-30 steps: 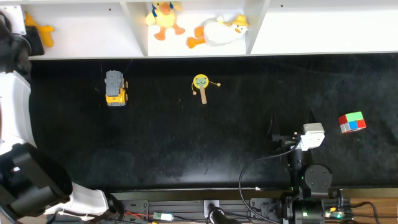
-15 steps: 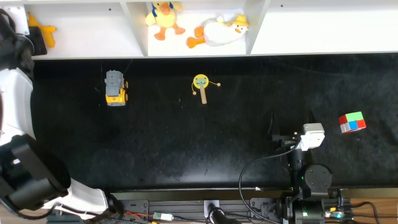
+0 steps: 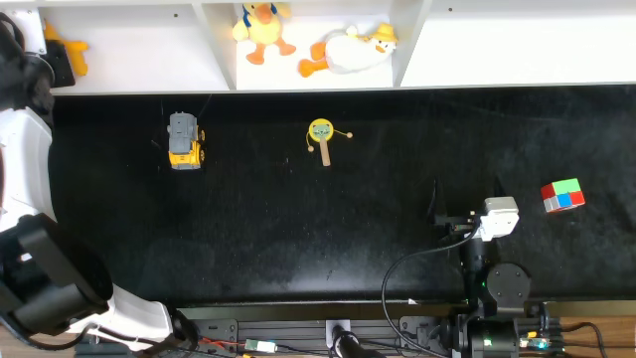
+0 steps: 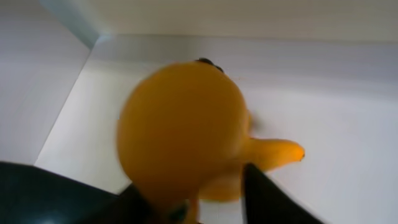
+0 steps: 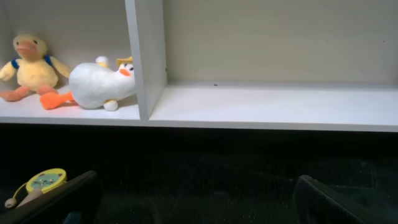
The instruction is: Store Toys
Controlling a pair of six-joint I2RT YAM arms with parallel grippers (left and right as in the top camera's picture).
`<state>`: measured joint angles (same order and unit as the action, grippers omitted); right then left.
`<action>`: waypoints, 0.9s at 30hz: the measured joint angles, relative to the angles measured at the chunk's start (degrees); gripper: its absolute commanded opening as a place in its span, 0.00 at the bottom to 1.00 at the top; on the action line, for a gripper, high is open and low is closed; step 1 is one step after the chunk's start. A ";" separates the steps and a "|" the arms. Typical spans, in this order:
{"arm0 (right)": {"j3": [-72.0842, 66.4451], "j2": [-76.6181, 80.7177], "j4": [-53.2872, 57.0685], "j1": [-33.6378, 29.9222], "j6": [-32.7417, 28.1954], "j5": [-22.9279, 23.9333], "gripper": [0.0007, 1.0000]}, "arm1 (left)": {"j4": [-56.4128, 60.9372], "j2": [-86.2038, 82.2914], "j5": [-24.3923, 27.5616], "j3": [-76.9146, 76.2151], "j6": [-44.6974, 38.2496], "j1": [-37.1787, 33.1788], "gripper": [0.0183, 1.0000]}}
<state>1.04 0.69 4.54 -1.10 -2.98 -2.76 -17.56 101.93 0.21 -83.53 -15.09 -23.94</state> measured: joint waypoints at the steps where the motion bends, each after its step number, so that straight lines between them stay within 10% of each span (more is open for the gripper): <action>1: 0.00 0.00 0.00 0.00 0.00 0.00 1.00 | -0.07 0.00 0.00 0.00 0.15 0.09 0.92; 27: 0.00 0.00 0.02 0.00 -0.02 0.00 1.00 | -1.03 0.37 1.29 0.00 0.17 0.35 1.00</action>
<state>1.04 0.69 4.56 -1.10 -3.01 -2.76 -18.59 102.30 1.50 -83.53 -14.92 -23.59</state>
